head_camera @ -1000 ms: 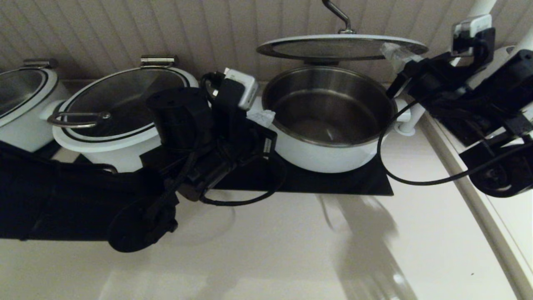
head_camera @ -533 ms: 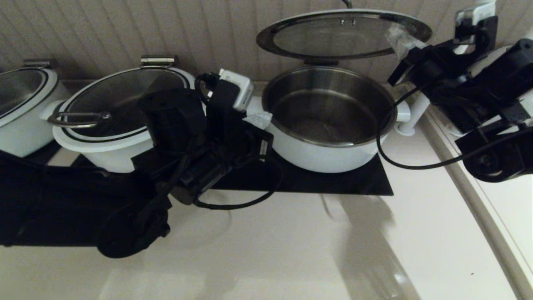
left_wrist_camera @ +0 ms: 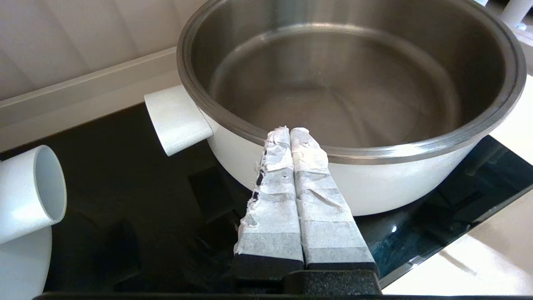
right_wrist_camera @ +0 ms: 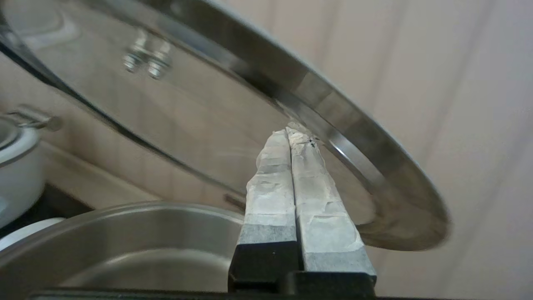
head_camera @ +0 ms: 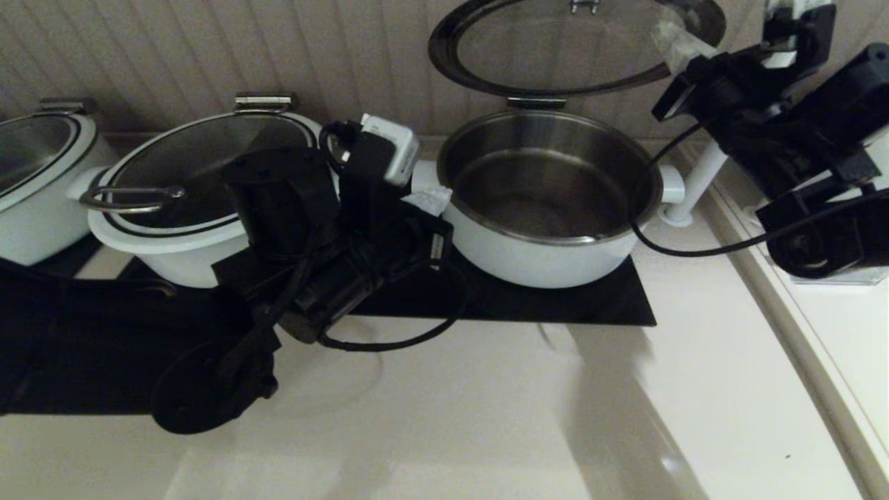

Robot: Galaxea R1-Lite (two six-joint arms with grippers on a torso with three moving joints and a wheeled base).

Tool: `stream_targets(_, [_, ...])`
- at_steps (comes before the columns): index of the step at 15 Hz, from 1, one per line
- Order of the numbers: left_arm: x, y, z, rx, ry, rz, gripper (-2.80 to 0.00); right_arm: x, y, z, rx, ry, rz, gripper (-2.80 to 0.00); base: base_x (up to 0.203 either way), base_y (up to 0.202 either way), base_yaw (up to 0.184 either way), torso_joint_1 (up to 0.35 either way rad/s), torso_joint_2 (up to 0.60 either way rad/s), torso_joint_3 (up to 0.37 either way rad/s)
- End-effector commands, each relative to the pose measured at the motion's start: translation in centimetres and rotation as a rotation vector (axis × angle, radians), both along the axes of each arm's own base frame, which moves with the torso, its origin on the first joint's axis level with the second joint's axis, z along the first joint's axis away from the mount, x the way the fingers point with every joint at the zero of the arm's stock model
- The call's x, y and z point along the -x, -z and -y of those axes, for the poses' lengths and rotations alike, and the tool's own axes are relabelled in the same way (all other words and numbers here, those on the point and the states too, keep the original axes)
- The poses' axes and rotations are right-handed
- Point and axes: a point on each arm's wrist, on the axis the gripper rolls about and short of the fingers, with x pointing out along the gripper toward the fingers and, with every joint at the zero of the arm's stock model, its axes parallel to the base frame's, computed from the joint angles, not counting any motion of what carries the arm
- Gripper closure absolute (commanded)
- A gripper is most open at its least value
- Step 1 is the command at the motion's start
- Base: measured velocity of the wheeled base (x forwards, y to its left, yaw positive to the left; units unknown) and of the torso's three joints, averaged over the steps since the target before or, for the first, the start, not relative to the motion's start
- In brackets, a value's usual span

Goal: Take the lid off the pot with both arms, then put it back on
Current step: Open the pot lid completely

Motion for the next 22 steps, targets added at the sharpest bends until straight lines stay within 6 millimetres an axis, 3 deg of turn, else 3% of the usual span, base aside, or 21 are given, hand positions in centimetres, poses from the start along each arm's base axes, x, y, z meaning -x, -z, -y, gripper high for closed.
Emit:
stream_targets(1, [-0.1,0.1,0.1,0.001,-0.001,0.003,0.00,-0.5,-0.5,0.3,-0.001,0.010,0.017,0.00,0.000,0.000,0.000,0.000,0.00,0.000])
stream_targets(6, [0.2,-0.4,-0.2,0.006,-0.002,0.013,0.00,-0.9,-1.3,0.4,-0.003,0.015,0.030,0.00,0.000,0.000,0.000,0.000,0.00,0.000])
stream_targets(10, [1.8,-1.0,-2.1,0.004,-0.019,0.025,0.00,-1.0,-1.2,0.8,-0.003,0.025,0.029,0.00,0.000,0.000,0.000,0.000,0.00,0.000])
stream_targets(16, [4.4,-1.7,-8.2,0.021,-0.138,0.041,0.00,-1.3,-1.0,1.4,-0.001,0.041,0.024,0.00,0.000,0.000,0.000,0.000,0.00,0.000])
stream_targets(19, [7.0,-1.4,-11.9,0.030,-0.222,0.049,0.00,-1.3,-1.0,1.6,0.000,0.046,0.026,0.00,0.000,0.000,0.000,0.000,0.00,0.000])
stream_targets(22, [10.4,0.5,-14.6,0.014,-0.271,0.026,0.00,-1.4,-0.9,1.8,0.005,0.043,0.025,0.00,0.000,0.000,0.000,0.000,0.00,0.000])
